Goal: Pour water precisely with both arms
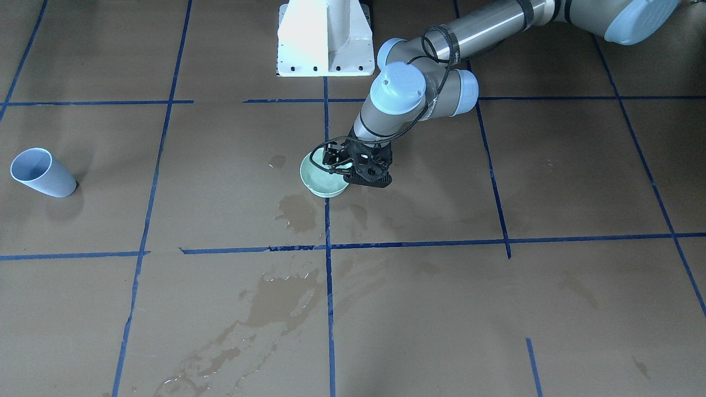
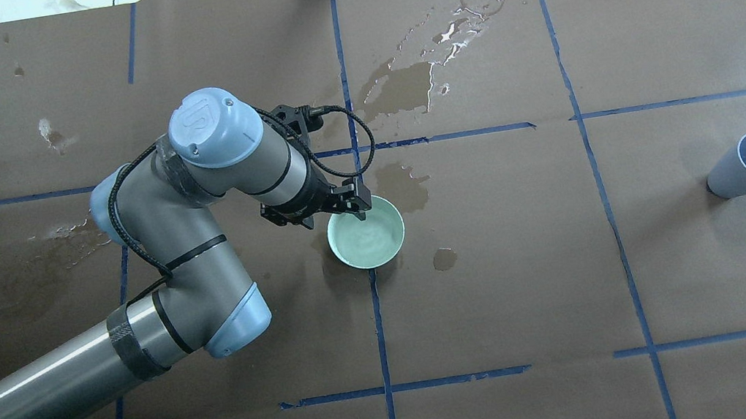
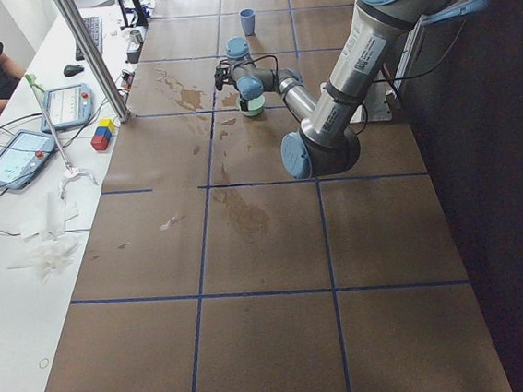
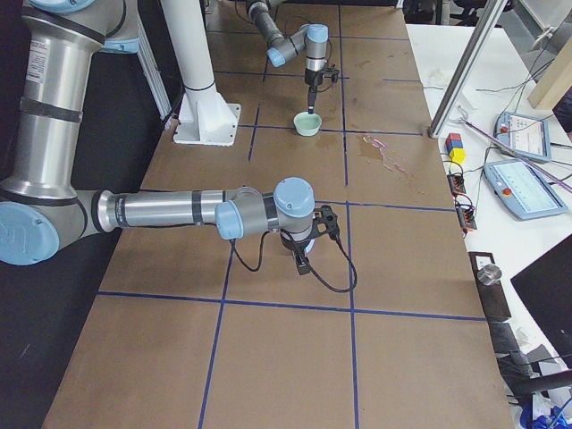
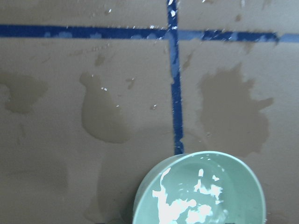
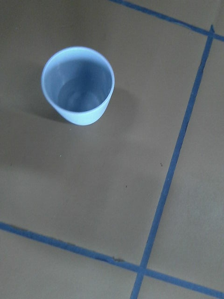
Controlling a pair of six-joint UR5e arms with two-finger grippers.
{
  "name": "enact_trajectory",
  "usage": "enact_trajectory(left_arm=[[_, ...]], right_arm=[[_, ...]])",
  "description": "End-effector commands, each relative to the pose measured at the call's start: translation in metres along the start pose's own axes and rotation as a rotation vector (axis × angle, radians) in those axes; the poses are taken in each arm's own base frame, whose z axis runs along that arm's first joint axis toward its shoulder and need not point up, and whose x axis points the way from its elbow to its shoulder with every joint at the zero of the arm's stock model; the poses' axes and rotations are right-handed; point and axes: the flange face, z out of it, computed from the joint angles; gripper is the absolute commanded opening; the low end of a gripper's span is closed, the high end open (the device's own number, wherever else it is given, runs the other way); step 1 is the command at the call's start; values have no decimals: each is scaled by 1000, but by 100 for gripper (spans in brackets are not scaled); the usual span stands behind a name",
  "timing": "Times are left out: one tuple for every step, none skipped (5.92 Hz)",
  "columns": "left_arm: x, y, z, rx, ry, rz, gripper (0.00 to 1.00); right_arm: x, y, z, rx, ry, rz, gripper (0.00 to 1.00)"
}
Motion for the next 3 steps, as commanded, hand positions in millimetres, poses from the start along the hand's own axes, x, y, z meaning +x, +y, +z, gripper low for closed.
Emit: enact_trajectory(left_arm=[[-11, 1, -8, 8, 4, -40, 91], [-10, 2, -10, 10, 6, -41, 92], [-12, 1, -13, 15, 9, -41, 93]], right_arm=[[-50, -11, 18, 85, -74, 4, 100], [-73, 2, 27, 124, -129, 73, 100], [-87, 28, 36, 220, -121, 18, 100]])
